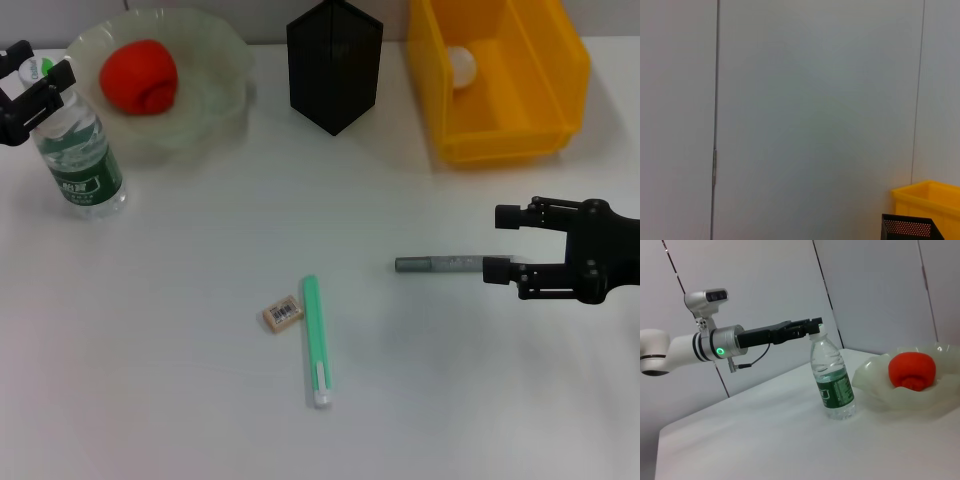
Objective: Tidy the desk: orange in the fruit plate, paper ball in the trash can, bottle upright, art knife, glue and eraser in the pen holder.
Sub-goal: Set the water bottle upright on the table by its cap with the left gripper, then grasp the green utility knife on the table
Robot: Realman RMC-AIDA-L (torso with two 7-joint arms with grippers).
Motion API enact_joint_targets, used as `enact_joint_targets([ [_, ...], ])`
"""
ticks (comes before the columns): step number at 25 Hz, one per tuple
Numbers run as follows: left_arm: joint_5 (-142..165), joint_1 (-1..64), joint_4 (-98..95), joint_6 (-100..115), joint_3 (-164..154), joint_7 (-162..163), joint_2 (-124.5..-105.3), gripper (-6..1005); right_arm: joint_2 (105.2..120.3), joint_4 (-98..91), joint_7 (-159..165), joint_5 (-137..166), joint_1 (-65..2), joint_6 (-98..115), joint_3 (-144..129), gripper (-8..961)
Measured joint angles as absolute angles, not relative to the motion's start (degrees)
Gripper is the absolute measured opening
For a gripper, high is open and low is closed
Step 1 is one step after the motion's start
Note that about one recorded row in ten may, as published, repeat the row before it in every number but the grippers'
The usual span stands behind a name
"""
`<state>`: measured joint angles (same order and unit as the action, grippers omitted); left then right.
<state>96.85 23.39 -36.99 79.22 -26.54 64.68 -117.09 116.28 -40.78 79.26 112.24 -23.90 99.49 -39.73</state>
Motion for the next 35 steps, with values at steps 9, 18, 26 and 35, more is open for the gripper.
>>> enact_joint_targets([
  [9, 96.9, 23.5, -37.0, 78.7, -26.4, 64.7, -116.98, 563, 116.31, -40.8, 79.3, 112.2, -23.9, 99.5, -39.7, 810],
  [18, 94.8, 23.5, -37.0, 78.3, -26.4, 64.7, -116.71, 777, 116.36, -40.8, 79.3, 112.0, -23.7, 99.5, -39.7, 809],
  [26, 84.0, 23.0, -35.2, 86.8, -25.0, 71.1, -115.54, 796, 116.44, -40.8, 79.4, 111.9, -23.9, 99.6, -39.7, 810],
  [35, 84.2, 22.8, -35.7, 102.4, -34.3, 77.6, -112.66, 797, 116.45, -41.2, 81.7, 111.7, -24.8, 99.6, -39.7, 809],
])
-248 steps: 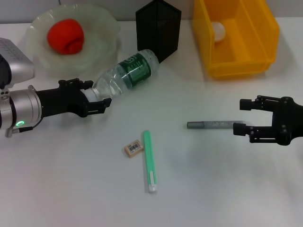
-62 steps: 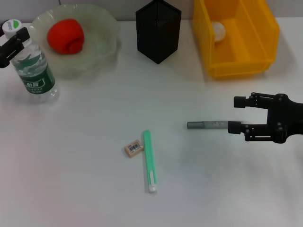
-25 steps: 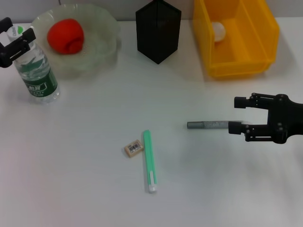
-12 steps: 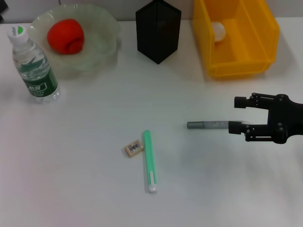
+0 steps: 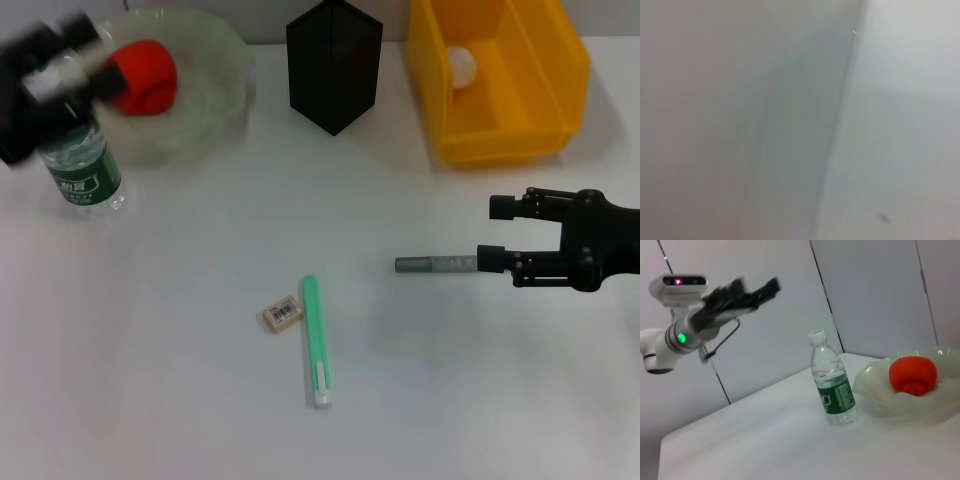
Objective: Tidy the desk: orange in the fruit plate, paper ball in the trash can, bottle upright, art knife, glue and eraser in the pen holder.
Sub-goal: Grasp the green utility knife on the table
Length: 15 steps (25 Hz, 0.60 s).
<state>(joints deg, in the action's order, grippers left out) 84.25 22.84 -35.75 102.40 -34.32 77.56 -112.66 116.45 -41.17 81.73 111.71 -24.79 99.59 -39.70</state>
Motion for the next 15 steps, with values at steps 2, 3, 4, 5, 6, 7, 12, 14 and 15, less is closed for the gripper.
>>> enact_joint_targets([
  [2, 86.7, 22.5, -36.2, 104.8, -40.3, 77.9, -112.33, 797, 116.31, -41.2, 82.3, 111.7, -25.4, 99.6, -39.9, 809],
  [3, 89.4, 22.7, -36.2, 104.9, -41.8, 77.8, -112.56, 797, 116.24, -41.2, 82.5, 111.7, -25.6, 99.6, -40.0, 809],
  [4, 90.8, 22.8, -36.2, 104.9, -42.3, 77.6, -112.78, 797, 116.13, -41.2, 82.8, 111.8, -26.0, 99.6, -40.1, 810],
  [5, 90.8, 22.8, -36.2, 104.9, -42.3, 77.6, -112.78, 796, 116.13, -41.2, 82.8, 111.8, -26.0, 99.6, -40.1, 810],
  [6, 90.8, 22.8, -36.2, 104.9, -42.3, 77.6, -112.78, 796, 116.11, -41.2, 83.0, 111.9, -26.1, 99.6, -40.1, 810],
  [7, 95.4, 23.3, -36.3, 104.7, -43.1, 77.1, -113.55, 796, 116.10, -41.2, 83.3, 111.9, -26.3, 99.6, -40.1, 810],
  [12, 104.4, 24.4, -36.4, 101.9, -43.4, 76.2, -114.73, 797, 116.10, -42.6, 87.3, 112.3, -27.4, 100.4, -40.6, 809],
  [14, 105.4, 24.5, -36.4, 100.8, -43.4, 75.4, -114.85, 795, 116.46, -47.8, 95.3, 113.2, -28.0, 101.2, -43.3, 809],
  [15, 105.6, 24.5, -36.3, 100.3, -43.4, 74.6, -114.89, 795, 116.46, -47.8, 95.3, 113.2, -28.0, 101.2, -43.3, 809],
])
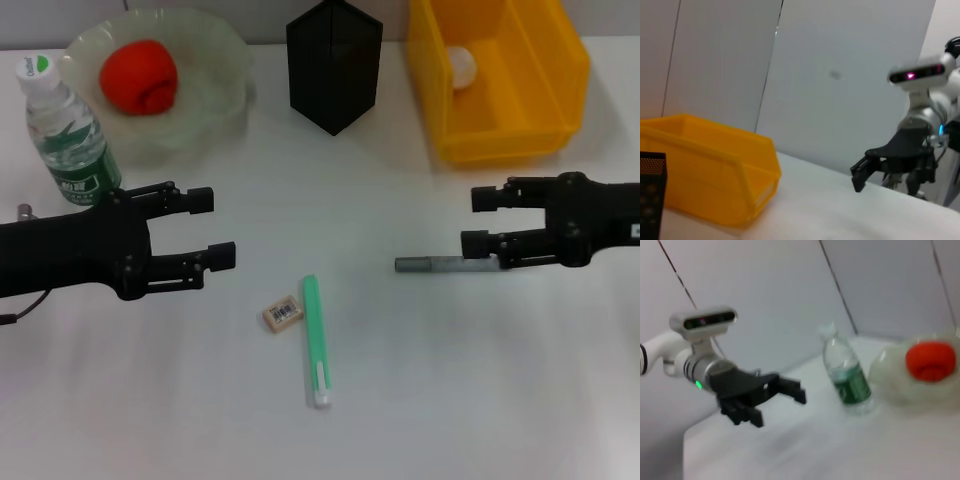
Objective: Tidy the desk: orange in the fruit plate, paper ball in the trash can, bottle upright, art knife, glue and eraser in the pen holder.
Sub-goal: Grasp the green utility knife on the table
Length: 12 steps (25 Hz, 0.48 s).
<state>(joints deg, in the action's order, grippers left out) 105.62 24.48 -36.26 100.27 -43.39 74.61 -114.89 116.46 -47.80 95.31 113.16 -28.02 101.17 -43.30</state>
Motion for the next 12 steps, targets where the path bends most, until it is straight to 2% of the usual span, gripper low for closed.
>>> enact_joint_targets([
  [6, 105.7, 24.3, -36.0, 99.2, -43.4, 72.8, -115.16, 793, 116.84, -60.5, 114.5, 118.0, -31.0, 101.3, -53.0, 809],
  [12, 105.7, 24.2, -36.0, 98.8, -43.1, 72.0, -115.35, 792, 116.16, -61.5, 134.0, 128.0, -41.0, 102.2, -57.6, 809],
])
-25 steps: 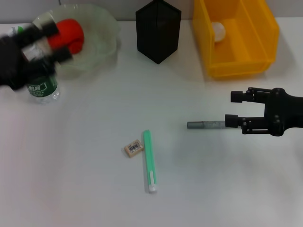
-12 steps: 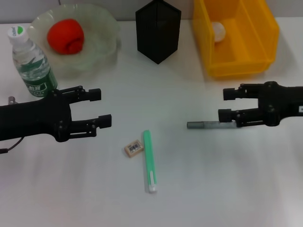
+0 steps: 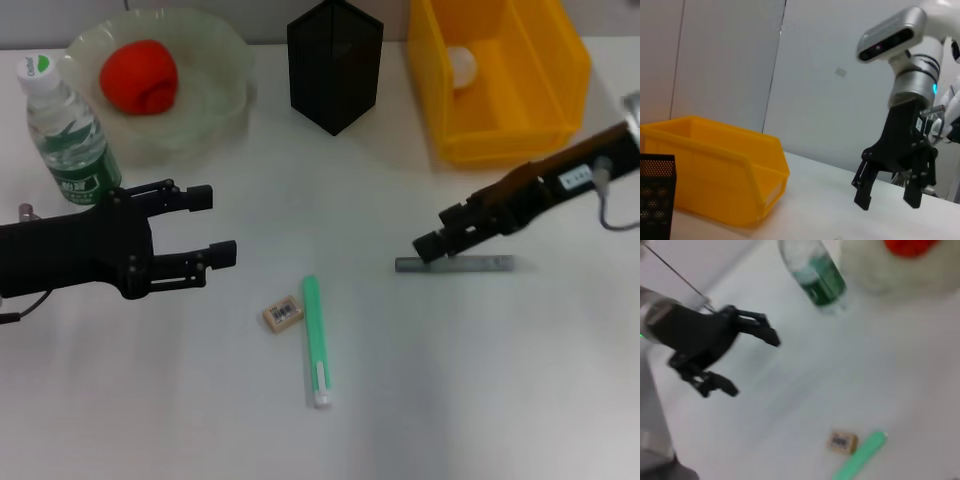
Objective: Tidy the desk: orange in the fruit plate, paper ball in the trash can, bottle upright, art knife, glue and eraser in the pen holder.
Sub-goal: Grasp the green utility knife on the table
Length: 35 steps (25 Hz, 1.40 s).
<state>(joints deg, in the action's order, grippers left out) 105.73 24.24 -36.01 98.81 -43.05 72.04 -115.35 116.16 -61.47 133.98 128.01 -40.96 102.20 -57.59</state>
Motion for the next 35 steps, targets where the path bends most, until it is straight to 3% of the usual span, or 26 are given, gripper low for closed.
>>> enact_joint_targets([
  [5, 105.7, 24.3, -36.2, 98.7, -43.4, 71.6, -115.67, 791, 117.83, -60.9, 132.0, 136.8, -45.5, 102.4, -57.7, 809],
  [7, 105.7, 24.5, -36.3, 99.1, -43.5, 71.4, -115.99, 791, 118.75, -61.6, 120.6, 133.5, -41.0, 101.4, -54.6, 810],
  [10, 105.6, 24.6, -36.4, 99.3, -43.5, 71.6, -116.16, 791, 118.78, -61.5, 113.1, 127.3, -36.8, 101.1, -51.5, 810],
  [18, 105.4, 25.2, -36.4, 99.1, -42.9, 73.4, -116.21, 790, 116.99, -50.8, 91.1, 108.7, -25.5, 101.7, -43.6, 810],
  [24, 105.2, 26.2, -36.2, 99.2, -42.9, 73.9, -116.49, 789, 115.87, -42.5, 84.2, 108.0, -23.8, 102.0, -39.0, 810],
  [30, 106.0, 33.1, -39.8, 99.6, -44.4, 80.7, -117.21, 788, 114.36, -39.1, 84.5, 108.2, -23.4, 102.3, -37.0, 810],
  [35, 104.3, 34.0, -44.8, 100.4, -44.8, 76.1, -118.29, 788, 113.48, -38.6, 85.6, 108.3, -22.6, 102.1, -35.8, 810],
])
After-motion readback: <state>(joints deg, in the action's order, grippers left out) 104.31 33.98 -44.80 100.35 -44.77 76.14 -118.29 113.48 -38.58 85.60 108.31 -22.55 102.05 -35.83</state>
